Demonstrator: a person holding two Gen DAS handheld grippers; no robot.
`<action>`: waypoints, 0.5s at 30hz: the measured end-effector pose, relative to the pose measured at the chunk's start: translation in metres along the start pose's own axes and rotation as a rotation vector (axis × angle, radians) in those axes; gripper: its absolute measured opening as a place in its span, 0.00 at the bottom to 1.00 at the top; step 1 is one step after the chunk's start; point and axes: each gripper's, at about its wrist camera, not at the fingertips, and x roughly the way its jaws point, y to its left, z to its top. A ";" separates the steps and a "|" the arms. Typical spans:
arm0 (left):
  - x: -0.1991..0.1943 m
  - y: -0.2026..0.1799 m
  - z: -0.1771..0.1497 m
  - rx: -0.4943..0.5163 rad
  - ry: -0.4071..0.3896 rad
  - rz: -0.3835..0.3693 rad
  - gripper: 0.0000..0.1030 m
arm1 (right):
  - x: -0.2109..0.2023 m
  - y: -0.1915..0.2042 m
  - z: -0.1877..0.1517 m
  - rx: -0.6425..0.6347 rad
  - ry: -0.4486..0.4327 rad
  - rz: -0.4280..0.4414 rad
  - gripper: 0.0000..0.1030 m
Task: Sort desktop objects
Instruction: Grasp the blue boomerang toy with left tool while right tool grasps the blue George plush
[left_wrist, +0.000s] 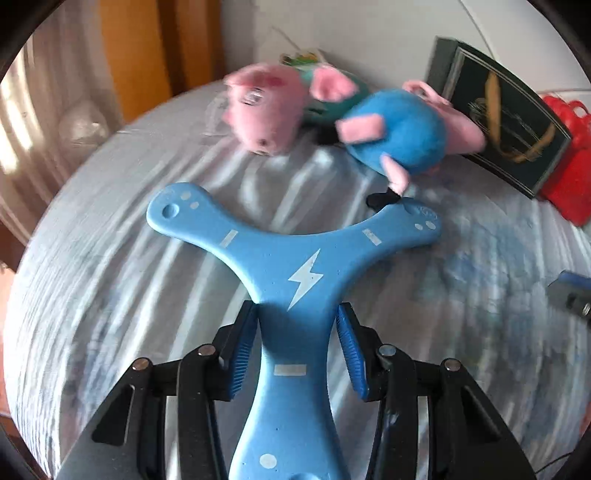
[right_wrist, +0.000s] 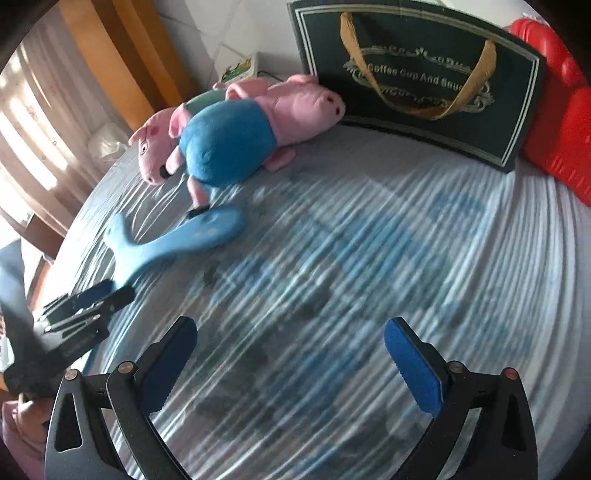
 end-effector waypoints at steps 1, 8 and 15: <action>-0.003 0.006 0.000 -0.009 -0.008 0.014 0.42 | 0.000 0.001 0.008 -0.010 -0.005 -0.004 1.00; -0.023 0.046 0.013 -0.069 -0.098 0.108 0.42 | 0.022 0.037 0.073 -0.033 -0.061 0.013 1.00; 0.000 0.083 0.034 -0.145 -0.123 0.125 0.42 | 0.085 0.051 0.136 0.128 -0.036 0.063 1.00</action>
